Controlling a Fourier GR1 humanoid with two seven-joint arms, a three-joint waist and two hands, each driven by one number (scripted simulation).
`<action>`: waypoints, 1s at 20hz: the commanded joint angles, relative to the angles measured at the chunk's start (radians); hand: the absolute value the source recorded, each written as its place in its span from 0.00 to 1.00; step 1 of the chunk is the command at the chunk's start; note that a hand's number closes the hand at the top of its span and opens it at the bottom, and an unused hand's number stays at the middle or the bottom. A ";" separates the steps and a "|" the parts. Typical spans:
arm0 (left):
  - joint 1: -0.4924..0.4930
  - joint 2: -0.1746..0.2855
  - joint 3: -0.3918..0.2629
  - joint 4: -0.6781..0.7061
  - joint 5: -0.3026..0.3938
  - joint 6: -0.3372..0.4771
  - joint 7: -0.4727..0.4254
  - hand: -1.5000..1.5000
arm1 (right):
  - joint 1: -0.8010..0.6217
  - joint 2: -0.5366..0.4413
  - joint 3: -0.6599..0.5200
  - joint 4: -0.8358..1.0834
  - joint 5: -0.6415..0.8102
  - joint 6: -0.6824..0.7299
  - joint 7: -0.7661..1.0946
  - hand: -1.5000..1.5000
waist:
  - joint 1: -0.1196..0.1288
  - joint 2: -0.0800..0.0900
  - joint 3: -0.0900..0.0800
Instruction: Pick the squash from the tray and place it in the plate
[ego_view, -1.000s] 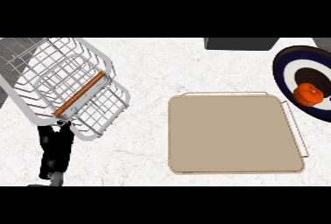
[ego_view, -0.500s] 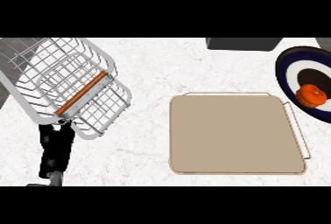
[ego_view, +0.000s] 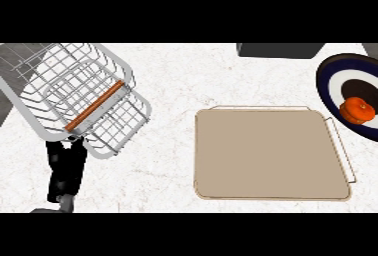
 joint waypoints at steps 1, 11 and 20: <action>-0.090 -0.046 -0.058 -0.025 -0.030 0.000 0.017 0.50 | -0.002 0.009 0.007 0.003 0.011 0.004 -0.048 0.00 | -0.008 -0.001 -0.001; -0.081 -0.030 -0.042 -0.016 -0.012 -0.039 0.002 0.50 | -0.001 -0.030 -0.004 0.022 0.014 -0.048 -0.018 0.00 | -0.001 0.003 -0.001; -0.069 -0.027 -0.036 -0.025 -0.023 -0.029 -0.008 0.50 | 0.063 -0.076 -0.020 0.034 0.008 -0.047 -0.078 0.00 | -0.007 0.005 0.002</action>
